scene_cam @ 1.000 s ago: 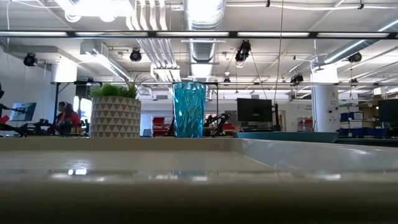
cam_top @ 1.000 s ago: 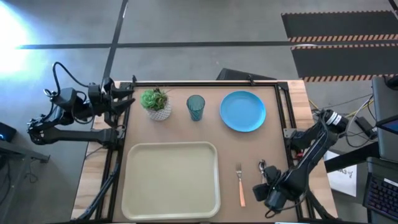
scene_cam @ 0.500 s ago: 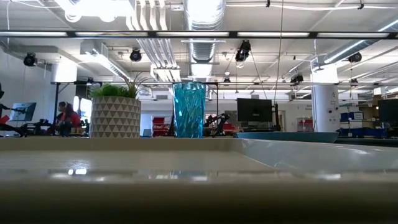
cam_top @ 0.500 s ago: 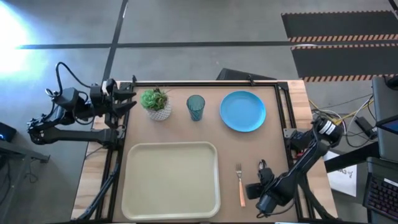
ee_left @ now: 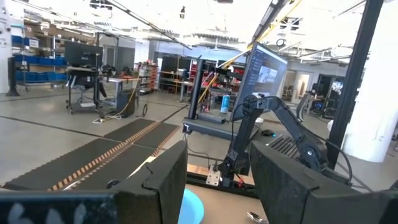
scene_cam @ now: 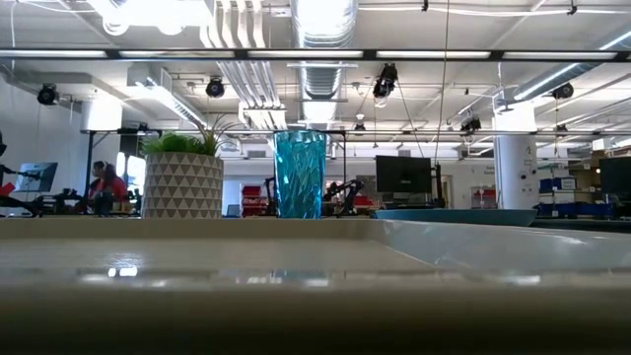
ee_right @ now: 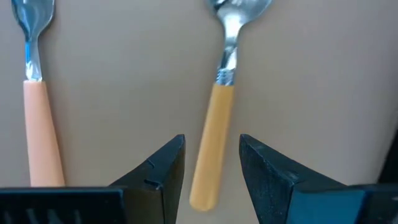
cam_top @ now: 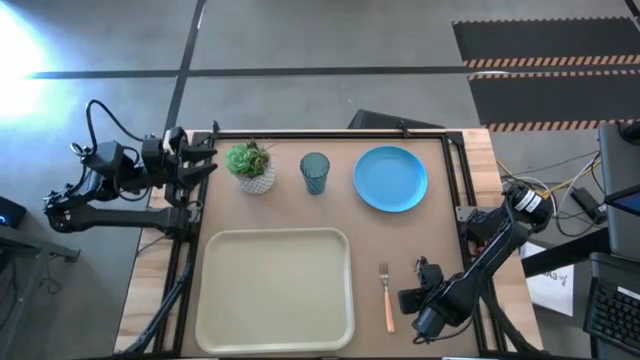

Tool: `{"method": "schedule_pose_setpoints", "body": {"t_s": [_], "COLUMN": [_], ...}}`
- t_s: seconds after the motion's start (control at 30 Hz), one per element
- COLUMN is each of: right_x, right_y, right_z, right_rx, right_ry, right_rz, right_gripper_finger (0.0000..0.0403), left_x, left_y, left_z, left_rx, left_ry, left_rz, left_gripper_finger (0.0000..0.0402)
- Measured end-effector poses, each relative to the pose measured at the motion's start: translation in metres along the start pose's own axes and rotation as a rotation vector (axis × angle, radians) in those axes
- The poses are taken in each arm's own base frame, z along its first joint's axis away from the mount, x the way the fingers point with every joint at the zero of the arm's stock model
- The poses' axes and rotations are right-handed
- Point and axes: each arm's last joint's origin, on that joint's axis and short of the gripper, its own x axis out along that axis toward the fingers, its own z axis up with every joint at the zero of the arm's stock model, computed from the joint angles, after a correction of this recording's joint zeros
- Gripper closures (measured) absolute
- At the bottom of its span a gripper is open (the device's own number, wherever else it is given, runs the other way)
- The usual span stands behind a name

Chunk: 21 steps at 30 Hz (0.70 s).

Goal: Pick and place plate/cup/fork/spoon on tray
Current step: Put the brown spoon on the gray tray

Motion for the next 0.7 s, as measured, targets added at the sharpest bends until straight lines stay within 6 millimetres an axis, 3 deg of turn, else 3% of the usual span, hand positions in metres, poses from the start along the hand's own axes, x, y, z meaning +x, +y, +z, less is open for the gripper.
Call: {"method": "schedule_pose_setpoints", "body": {"t_s": [0.53, 0.7], "right_x": [0.006, 0.017], "right_y": [0.001, 0.000], "right_z": [0.011, 0.013], "right_rx": [0.038, 0.035], "right_ry": [-0.019, -0.009], "right_rz": [-0.022, 0.001], "right_gripper_finger": [0.0257, 0.0257], "left_x": [0.000, 0.001], "left_y": [0.000, 0.000], "left_z": [0.000, 0.000], "left_rx": [0.000, 0.000], "left_ry": [0.002, 0.003], "left_rz": [-0.001, -0.001], "left_gripper_finger": [0.0244, 0.0244]}}
